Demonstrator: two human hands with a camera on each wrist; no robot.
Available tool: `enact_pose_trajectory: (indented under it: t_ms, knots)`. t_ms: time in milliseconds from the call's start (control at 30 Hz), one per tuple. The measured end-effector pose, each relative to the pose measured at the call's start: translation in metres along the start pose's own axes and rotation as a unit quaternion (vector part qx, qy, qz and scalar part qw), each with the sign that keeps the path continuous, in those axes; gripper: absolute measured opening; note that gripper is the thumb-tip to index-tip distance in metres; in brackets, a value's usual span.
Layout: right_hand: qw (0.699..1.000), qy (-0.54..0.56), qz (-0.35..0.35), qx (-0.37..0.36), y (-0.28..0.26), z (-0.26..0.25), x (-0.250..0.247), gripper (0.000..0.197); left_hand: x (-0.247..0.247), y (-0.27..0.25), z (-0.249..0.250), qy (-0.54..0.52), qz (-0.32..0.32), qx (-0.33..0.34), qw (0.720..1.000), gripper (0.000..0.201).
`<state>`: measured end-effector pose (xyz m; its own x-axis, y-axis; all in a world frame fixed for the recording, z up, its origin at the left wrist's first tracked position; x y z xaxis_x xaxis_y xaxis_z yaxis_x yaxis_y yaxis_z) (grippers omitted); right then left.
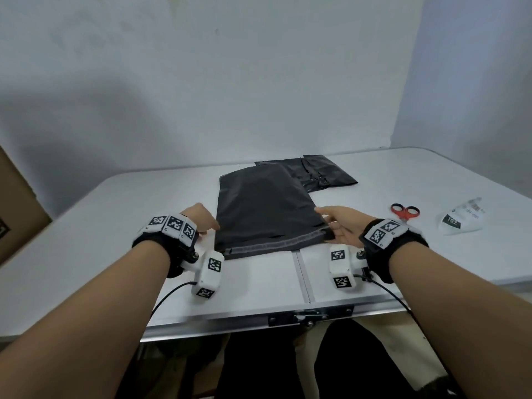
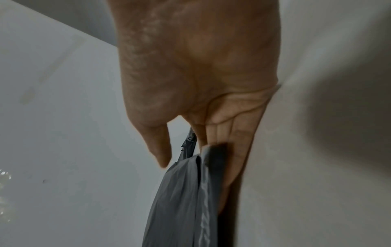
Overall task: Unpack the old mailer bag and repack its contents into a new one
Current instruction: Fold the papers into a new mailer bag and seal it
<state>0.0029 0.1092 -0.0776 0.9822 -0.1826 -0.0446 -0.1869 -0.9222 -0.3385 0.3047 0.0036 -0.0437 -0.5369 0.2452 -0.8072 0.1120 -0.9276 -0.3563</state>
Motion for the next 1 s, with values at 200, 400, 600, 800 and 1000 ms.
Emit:
enact_pose_trajectory:
  t_ms: [200, 400, 600, 800, 1000]
  knots:
    - [0.999, -0.009, 0.038, -0.019, 0.004, 0.005, -0.009, 0.017, 0.013, -0.035, 0.075, -0.013, 0.069, 0.226, 0.972, 0.02]
    - [1.0, -0.013, -0.006, -0.005, 0.002, 0.009, -0.021, 0.027, 0.076, -0.07, 0.134, 0.057, -0.019, 0.337, 0.94, 0.016]
    - [1.0, -0.003, -0.027, 0.014, 0.004, 0.012, -0.019, 0.029, 0.118, -0.069, 0.15, 0.105, -0.061, 0.346, 0.931, 0.021]
    - [0.999, 0.031, -0.001, 0.015, 0.005, 0.013, -0.023, 0.034, 0.129, -0.069, 0.155, 0.098, -0.07, 0.351, 0.929, 0.026]
    - [0.999, 0.031, -0.002, 0.014, 0.007, 0.016, -0.024, 0.038, 0.14, -0.072, 0.162, 0.075, -0.078, 0.363, 0.925, 0.025]
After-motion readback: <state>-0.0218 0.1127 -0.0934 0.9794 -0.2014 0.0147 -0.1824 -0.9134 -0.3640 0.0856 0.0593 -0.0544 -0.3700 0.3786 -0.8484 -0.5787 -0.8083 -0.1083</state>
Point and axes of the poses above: each hand's wrist, its own y-axis towards the middle knuckle, its own x-axis out of the palm, z = x × y, the point moved 7 cm from there along y, towards the middle knuckle, and after that the axes turned 8 degrees about -x, right-handed, at the moved point
